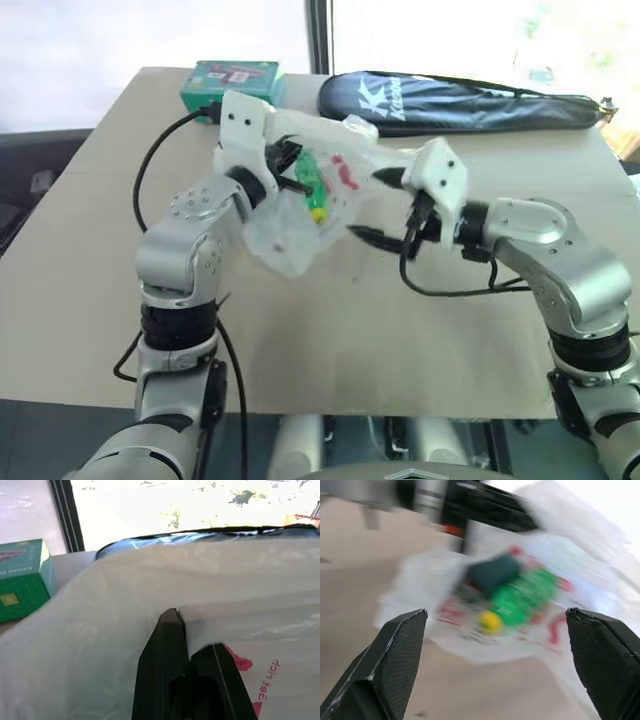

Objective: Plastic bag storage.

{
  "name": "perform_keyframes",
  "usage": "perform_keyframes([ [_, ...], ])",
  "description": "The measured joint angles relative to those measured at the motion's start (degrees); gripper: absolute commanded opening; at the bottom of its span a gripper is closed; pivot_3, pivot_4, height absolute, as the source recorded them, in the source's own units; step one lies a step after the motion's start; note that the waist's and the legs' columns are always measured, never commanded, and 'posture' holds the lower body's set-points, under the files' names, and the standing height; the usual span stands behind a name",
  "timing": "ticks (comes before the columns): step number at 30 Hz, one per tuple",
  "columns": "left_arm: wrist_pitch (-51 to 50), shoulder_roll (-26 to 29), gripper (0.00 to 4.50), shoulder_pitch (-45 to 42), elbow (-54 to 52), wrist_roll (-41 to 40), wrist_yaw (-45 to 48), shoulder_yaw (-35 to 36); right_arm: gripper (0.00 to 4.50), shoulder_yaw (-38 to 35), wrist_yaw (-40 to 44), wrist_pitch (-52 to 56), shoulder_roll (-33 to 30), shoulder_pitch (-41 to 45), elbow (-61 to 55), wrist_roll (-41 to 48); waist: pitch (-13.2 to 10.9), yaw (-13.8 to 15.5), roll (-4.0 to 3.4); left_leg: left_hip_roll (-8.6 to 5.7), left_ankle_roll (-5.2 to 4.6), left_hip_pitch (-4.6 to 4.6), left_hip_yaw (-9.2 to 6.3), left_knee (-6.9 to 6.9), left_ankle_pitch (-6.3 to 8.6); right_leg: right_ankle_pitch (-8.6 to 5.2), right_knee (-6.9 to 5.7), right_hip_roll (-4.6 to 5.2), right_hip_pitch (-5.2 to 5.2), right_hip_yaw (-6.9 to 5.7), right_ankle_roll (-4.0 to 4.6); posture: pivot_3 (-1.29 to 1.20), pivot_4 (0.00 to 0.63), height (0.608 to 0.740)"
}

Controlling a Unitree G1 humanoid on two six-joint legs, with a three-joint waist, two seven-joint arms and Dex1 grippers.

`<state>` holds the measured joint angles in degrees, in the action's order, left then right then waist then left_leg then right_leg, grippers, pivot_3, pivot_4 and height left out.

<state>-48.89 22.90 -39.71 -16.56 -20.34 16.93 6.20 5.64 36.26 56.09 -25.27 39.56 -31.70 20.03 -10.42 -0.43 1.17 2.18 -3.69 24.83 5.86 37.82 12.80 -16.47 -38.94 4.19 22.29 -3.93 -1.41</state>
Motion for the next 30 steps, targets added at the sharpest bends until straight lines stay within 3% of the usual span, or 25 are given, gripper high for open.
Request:
perform_keyframes([
  [4, 1.27, 0.47, 0.0, -0.19, -0.26, 0.51, 1.15, -1.88, 4.48, -0.28, 3.13, 3.48, 4.04, -0.51, -1.11, 8.89, 0.0, -0.04, 0.0, 0.01, -0.01, 0.01, -0.01, -0.04, 0.0, -0.01, 0.08, -0.05, -0.01, 0.02, 0.01, 0.0, 0.15, 0.74],
  [8, 1.67, -0.64, 0.0, -0.83, -0.38, 0.5, 1.67, -3.84, 4.48, 2.02, 8.18, -0.39, 13.52, -0.53, 7.67, 15.53, 0.01, -0.23, 0.01, 0.0, -0.02, -0.02, 0.03, -0.02, 0.0, 0.0, 0.04, -0.1, -0.03, 0.04, 0.0, 0.0, 0.15, 0.74],
  [10, 2.14, -1.05, 0.0, -1.19, 0.13, 0.61, 1.72, -4.56, 4.48, 3.24, 11.84, -3.63, 15.4, 0.63, 12.37, 17.15, 0.01, -0.24, 0.01, 0.0, -0.03, -0.02, 0.01, 0.0, 0.0, 0.0, 0.01, -0.14, -0.03, 0.02, 0.0, 0.0, 0.15, 0.74],
  [15, 2.91, -0.82, 0.0, -1.49, 1.37, 0.91, 2.15, -4.36, 4.48, 2.42, 12.46, -7.61, 11.11, 1.7, 12.87, 15.93, 0.01, 0.26, 0.01, -0.04, -0.07, 0.05, -0.02, 0.05, 0.02, 0.0, 0.05, -0.05, -0.03, -0.02, -0.01, 0.0, 0.15, 0.74],
  [18, 2.48, -0.23, 0.0, -1.11, 1.27, -1.33, 4.01, -2.68, 4.48, -2.76, 5.96, -7.0, 0.73, -1.62, 1.9, 11.83, 0.01, 0.96, 0.01, -0.02, -0.07, 0.09, -0.05, 0.04, 0.03, -0.01, 0.11, 0.01, -0.01, -0.04, 0.0, 0.0, 0.15, 0.74],
  [21, 0.27, 0.83, 0.77, 0.57, -0.49, -5.38, 5.89, 1.16, 4.5, -9.65, 1.14, -1.86, -8.27, -8.34, -6.0, 10.37, 0.01, 1.1, 0.01, 0.01, -0.05, 0.08, -0.04, -0.02, 0.02, -0.02, 0.12, 0.01, -0.01, -0.03, 0.01, 0.0, 0.15, 0.74],
  [23, -1.89, 1.96, 1.75, 2.3, -2.5, -9.29, 7.18, 4.36, 4.5, -13.22, -1.06, 3.01, -13.93, -13.75, -10.5, 10.13, 0.01, 1.0, 0.01, 0.03, -0.05, 0.03, -0.03, -0.03, 0.02, -0.02, 0.11, 0.0, -0.03, 0.01, 0.01, 0.0, 0.15, 0.74],
  [26, -5.62, 2.88, 3.11, 3.19, -5.7, -16.17, 9.47, 7.46, 4.5, -14.24, -5.93, 7.96, -13.75, -15.14, -12.15, 9.63, 0.01, -0.01, 0.02, 0.07, -0.01, -0.16, 0.0, -0.02, 0.0, -0.02, 0.01, -0.02, -0.14, 0.04, 0.0, 0.0, 0.15, 0.74],
  [30, -13.0, 5.26, 3.11, 3.42, -8.29, -29.76, 10.27, 14.46, 4.5, -10.21, -10.75, 9.69, -7.08, -15.34, -9.68, 9.49, 0.02, -0.51, 0.01, 0.11, 0.05, -0.22, -0.06, -0.01, -0.04, -0.02, -0.04, -0.12, -0.17, 0.04, -0.01, 0.0, 0.15, 0.74],
])
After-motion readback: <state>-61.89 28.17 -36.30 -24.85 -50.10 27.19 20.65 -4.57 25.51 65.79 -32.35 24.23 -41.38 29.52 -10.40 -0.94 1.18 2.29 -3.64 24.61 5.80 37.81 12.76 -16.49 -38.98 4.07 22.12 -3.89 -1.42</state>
